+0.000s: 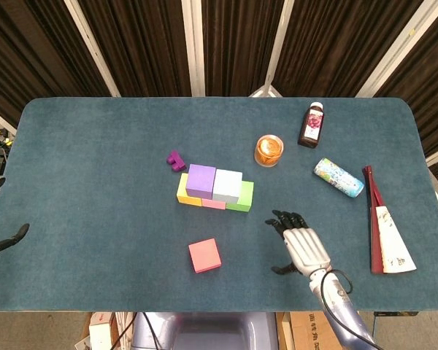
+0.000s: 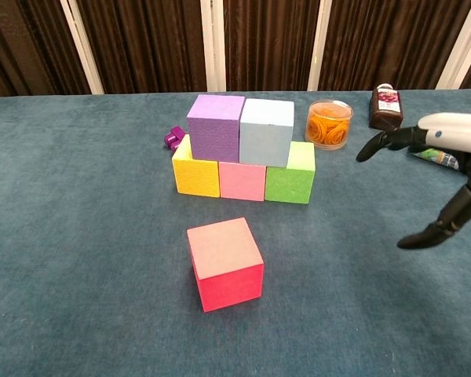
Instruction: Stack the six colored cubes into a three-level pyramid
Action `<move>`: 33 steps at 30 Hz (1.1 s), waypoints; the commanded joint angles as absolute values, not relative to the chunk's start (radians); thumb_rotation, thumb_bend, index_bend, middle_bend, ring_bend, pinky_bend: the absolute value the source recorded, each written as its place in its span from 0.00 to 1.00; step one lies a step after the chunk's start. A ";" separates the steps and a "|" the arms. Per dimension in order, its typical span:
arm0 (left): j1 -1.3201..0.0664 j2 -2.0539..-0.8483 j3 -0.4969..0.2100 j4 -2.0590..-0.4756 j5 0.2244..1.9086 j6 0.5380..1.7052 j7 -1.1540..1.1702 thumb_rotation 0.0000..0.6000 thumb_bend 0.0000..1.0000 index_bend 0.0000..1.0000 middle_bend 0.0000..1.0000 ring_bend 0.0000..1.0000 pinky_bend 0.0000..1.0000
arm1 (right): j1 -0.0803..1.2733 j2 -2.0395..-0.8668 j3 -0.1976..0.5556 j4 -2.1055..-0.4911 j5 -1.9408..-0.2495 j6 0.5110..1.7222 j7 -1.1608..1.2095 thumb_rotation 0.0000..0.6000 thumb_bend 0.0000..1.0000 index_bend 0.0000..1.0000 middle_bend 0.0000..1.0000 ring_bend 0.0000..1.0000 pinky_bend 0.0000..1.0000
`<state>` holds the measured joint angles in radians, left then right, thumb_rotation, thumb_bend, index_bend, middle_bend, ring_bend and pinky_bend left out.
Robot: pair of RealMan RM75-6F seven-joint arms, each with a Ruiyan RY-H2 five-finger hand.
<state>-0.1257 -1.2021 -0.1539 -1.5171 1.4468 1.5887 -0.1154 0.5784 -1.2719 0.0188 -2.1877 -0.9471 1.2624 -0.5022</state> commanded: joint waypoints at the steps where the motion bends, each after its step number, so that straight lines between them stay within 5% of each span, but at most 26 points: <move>1: -0.128 -1.206 -0.160 -1.512 1.440 1.586 -0.121 1.00 0.27 0.10 0.04 0.00 0.00 | 0.538 -1.274 -0.046 -2.144 -1.083 1.203 -0.427 1.00 0.10 0.19 0.10 0.01 0.00; 14: -0.129 -1.210 -0.173 -1.522 1.401 1.563 -0.120 1.00 0.27 0.10 0.04 0.00 0.00 | 0.529 -1.405 -0.047 -2.045 -1.239 1.153 -0.380 1.00 0.10 0.19 0.10 0.01 0.00; 23: -0.129 -1.210 -0.182 -1.527 1.383 1.557 -0.107 1.00 0.27 0.10 0.04 0.00 0.00 | 0.562 -1.477 0.020 -2.051 -1.164 1.143 -0.472 1.00 0.10 0.08 0.10 0.01 0.00; 33: -0.128 -1.206 -0.185 -1.528 1.380 1.552 -0.112 1.00 0.27 0.10 0.04 0.00 0.00 | 0.619 -1.535 0.080 -2.045 -1.032 1.122 -0.576 1.00 0.10 0.07 0.10 0.01 0.00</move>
<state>-0.1279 -1.2064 -0.1846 -1.5284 1.3804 1.5524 -0.1117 0.6095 -1.5256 0.0707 -2.0492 -1.0441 1.1263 -0.5648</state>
